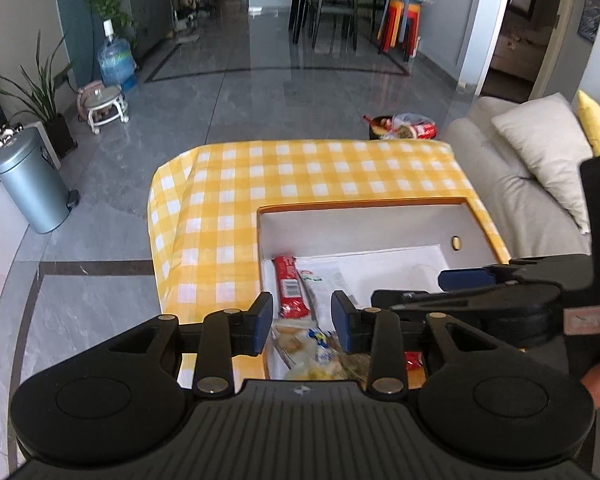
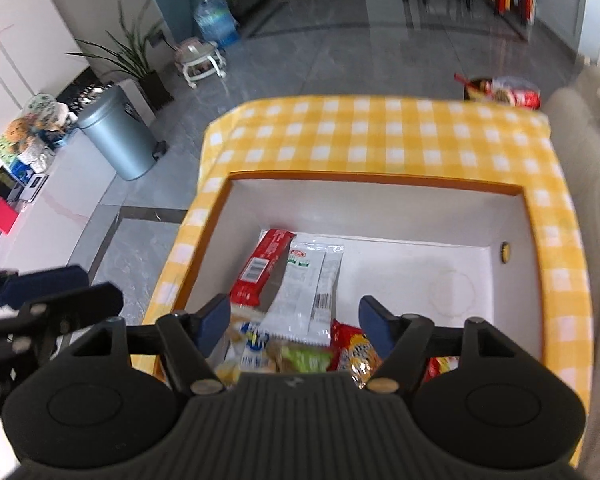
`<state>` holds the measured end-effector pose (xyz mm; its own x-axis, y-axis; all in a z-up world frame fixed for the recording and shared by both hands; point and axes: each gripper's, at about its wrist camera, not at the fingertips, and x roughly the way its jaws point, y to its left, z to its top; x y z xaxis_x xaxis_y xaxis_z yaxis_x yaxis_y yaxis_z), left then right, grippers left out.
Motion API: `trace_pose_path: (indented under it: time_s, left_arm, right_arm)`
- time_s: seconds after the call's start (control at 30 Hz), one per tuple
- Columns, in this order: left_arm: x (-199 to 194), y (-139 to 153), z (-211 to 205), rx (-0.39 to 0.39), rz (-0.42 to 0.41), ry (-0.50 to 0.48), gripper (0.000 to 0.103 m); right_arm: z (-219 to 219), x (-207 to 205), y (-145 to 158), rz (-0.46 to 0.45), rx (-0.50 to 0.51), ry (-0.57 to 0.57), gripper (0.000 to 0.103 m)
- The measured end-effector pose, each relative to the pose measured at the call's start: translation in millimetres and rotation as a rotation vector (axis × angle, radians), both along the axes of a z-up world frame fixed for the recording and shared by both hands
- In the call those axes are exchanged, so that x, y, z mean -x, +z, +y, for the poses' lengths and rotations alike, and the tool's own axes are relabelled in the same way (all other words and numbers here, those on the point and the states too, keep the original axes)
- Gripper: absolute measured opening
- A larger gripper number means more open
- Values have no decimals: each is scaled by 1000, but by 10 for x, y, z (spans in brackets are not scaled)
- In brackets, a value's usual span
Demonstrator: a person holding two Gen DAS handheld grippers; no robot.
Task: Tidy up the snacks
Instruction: 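Withdraw both tools from the box toward the remaining snacks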
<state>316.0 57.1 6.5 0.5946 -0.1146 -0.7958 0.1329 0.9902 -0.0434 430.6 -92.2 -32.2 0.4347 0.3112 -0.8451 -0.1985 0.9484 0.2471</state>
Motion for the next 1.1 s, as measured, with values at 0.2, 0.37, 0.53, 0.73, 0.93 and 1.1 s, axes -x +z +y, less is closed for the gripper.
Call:
trace_pose_path:
  time_s: [0.2, 0.37, 0.53, 0.73, 0.93, 1.1]
  left_arm:
    - [440, 55, -101, 2, -57, -17, 42]
    - [794, 23, -161, 10, -106, -51, 49]
    - [1120, -118, -174, 47, -138, -96, 59]
    - [1436, -408, -178, 44, -112, -134, 61]
    - [1623, -717, -248, -4, -49, -174, 62]
    - [1734, -936, -291, -14, 12, -176, 62]
  right_arm:
    - [-149, 588, 237, -88, 13, 6, 69]
    - [-235, 1056, 335, -164, 38, 22, 70]
    - [-334, 1496, 327, -202, 39, 20, 70]
    - [-549, 2031, 119, -219, 29, 22, 71]
    - [-745, 2472, -202, -236, 107, 15, 76]
    - [-927, 2636, -452, -155, 137, -41, 76]
